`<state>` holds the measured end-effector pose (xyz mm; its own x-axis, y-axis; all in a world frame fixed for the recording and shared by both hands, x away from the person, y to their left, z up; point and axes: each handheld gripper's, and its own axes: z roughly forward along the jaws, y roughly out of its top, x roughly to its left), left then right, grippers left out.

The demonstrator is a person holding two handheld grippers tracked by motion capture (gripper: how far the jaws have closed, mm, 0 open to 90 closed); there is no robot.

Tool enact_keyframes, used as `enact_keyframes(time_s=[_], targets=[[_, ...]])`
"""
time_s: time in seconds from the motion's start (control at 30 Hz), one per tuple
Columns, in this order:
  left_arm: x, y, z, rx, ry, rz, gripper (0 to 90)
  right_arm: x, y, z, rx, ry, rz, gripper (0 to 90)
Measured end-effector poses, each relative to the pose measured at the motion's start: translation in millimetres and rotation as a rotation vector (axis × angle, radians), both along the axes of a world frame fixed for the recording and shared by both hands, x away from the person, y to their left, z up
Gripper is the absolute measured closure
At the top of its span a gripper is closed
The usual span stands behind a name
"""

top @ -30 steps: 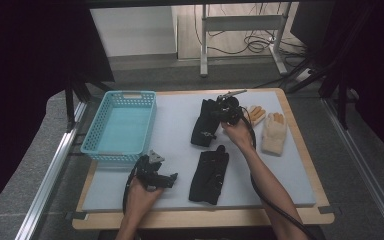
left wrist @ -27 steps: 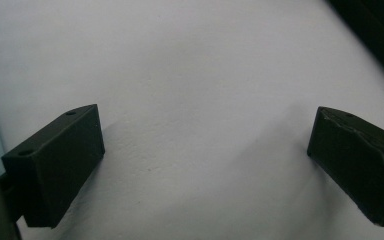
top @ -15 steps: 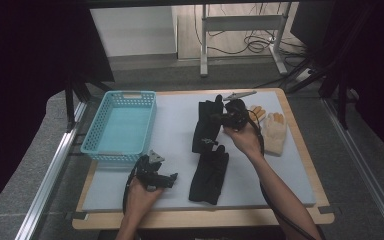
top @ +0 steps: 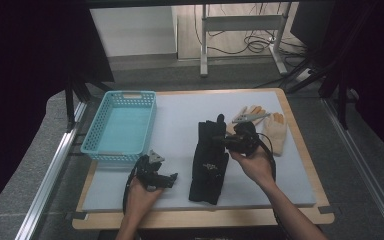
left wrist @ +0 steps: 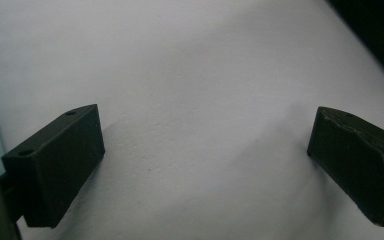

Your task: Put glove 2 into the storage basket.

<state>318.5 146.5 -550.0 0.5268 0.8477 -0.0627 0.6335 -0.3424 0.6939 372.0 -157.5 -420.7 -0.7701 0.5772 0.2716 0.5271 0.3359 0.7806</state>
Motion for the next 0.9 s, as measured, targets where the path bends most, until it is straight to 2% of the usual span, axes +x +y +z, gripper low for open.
enact_keyframes(time_s=[0.03, 0.07, 0.13, 0.2, 0.23, 0.27, 0.3, 0.43, 0.57, 0.6, 0.63, 0.7, 0.73, 0.77, 0.8, 0.83, 0.9], targets=[[0.0, 0.0, 0.0, 0.0, 0.0, 0.0, 2.1, 0.0, 0.0, 0.0, 0.0, 0.0, 0.0, 88.0], [0.0, -0.1, -0.1, -0.002, -0.001, 0.0, 2.0, -9.9, 0.2, -6.4, 0.003, 0.015, 0.011, 88.0], [0.0, 0.0, -0.1, 0.0, -0.001, 0.001, 2.0, -17.8, 0.5, -15.4, 0.0, 0.039, 0.014, 88.0], [-0.2, -0.2, -0.1, -0.002, 0.0, 0.003, 2.1, -20.8, -0.3, -20.5, 0.002, 0.051, 0.015, 88.0], [0.0, 0.0, -0.1, 0.002, -0.003, 0.001, 2.1, -24.5, -3.3, -30.3, 0.012, 0.073, 0.004, 88.0], [0.0, 0.0, -0.1, 0.002, -0.003, 0.001, 2.1, -24.5, -3.3, -30.3, 0.012, 0.073, 0.004, 88.0], [-0.1, -0.1, -0.1, 0.001, 0.0, 0.001, 2.1, -24.4, -7.5, -40.4, 0.016, 0.086, -0.021, 88.0], [-0.1, -0.1, -0.1, 0.0, -0.001, 0.002, 2.0, -21.5, -12.4, -59.6, -0.01, 0.092, -0.053, 87.8], [-0.1, 0.2, 0.1, 0.005, 0.001, -0.002, 2.1, -23.2, -9.6, -75.0, -0.063, 0.056, -0.069, 86.7], [-0.1, 0.2, 0.1, 0.005, 0.001, -0.002, 2.1, -23.2, -9.6, -75.0, -0.063, 0.056, -0.069, 86.7], [-0.1, 0.2, 0.1, 0.005, 0.0, -0.002, 2.1, -25.5, -6.1, -81.4, -0.096, 0.022, -0.079, 85.0], [-0.1, 0.2, 0.1, 0.004, 0.0, -0.002, 2.1, -26.2, -1.5, -87.9, -0.122, 0.006, -0.069, 75.7], [-0.1, 0.2, 0.1, 0.004, 0.0, -0.002, 2.1, -26.2, -1.5, -87.9, -0.122, 0.006, -0.069, 75.7], [-0.1, 0.2, 0.1, 0.005, 0.0, -0.002, 2.0, -26.0, 2.7, -91.3, -0.154, -0.016, -0.055, 64.5], [-0.1, 0.2, 0.1, 0.005, 0.0, -0.002, 2.0, -26.0, 2.7, -91.3, -0.154, -0.016, -0.055, 64.5], [-0.1, 0.2, 0.1, 0.005, 0.0, -0.002, 2.1, -25.7, 4.3, -89.2, -0.177, -0.049, -0.049, 59.1], [-0.2, -0.1, -0.1, 0.0, -0.001, 0.002, 2.1, -24.7, 2.2, -83.9, -0.189, -0.077, -0.051, 56.2]])
